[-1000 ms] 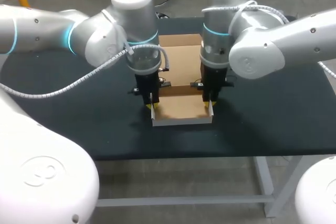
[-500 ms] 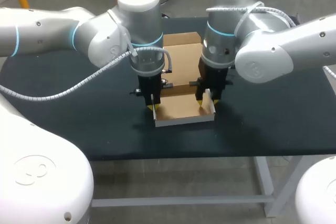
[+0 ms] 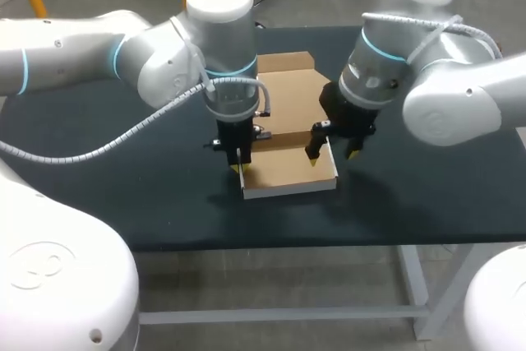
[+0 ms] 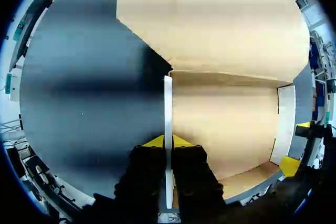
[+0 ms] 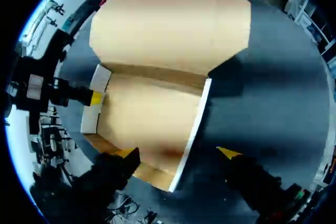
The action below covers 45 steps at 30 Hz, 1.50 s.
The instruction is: Assemble the packaging by folding the flat box into shape, placing the metal phone stand inside, and closing the box properly
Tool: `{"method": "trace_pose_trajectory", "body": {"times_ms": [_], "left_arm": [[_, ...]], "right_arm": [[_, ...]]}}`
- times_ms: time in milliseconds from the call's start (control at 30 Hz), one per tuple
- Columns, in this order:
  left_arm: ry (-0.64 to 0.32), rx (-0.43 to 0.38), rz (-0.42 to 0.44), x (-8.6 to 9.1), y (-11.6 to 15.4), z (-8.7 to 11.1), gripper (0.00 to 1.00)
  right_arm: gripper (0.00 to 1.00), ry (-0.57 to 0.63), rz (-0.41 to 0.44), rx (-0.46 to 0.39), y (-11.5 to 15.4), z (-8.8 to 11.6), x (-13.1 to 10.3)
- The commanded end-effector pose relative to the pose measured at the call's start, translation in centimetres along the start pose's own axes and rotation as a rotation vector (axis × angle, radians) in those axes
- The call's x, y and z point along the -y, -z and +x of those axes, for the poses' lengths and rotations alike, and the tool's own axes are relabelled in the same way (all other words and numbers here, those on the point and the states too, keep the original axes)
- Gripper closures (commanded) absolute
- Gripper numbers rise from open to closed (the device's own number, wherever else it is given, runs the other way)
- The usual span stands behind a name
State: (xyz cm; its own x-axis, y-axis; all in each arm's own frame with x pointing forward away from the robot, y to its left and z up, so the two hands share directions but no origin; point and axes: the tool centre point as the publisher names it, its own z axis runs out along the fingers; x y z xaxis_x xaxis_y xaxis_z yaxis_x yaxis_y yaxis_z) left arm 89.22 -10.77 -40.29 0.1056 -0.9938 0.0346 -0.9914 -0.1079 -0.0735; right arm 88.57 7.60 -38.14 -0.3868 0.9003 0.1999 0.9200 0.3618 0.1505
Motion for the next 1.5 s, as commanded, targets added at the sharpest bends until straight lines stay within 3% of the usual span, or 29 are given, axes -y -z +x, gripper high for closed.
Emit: {"method": "trace_pose_trajectory", "body": {"times_ms": [33, 233, 667, 1033, 1500], "left_arm": [[-0.006, 0.005, 0.004, -0.2, 0.1, -0.2, 1.0], [-0.021, 0.007, 0.008, -0.2, 0.3, -0.5, 1.0], [-0.028, 0.015, 0.007, -0.3, 0.3, -1.1, 1.0], [-0.053, 0.008, 0.002, -0.2, 0.4, -1.5, 1.0], [-0.07, 0.056, 0.007, -0.8, 0.3, -2.0, 1.0]], "right_arm": [[0.0, 0.062, -0.068, -0.098, 1.7, -0.8, 1.4], [0.0, 0.251, -0.133, -0.188, 3.1, -0.8, 2.3], [0.0, 0.251, -0.133, -0.188, 3.1, -0.8, 2.3], [0.0, 0.626, -0.298, -0.24, 6.6, -2.1, 5.8], [0.0, 0.771, -0.387, -0.24, 8.5, -2.9, 8.5]]}}
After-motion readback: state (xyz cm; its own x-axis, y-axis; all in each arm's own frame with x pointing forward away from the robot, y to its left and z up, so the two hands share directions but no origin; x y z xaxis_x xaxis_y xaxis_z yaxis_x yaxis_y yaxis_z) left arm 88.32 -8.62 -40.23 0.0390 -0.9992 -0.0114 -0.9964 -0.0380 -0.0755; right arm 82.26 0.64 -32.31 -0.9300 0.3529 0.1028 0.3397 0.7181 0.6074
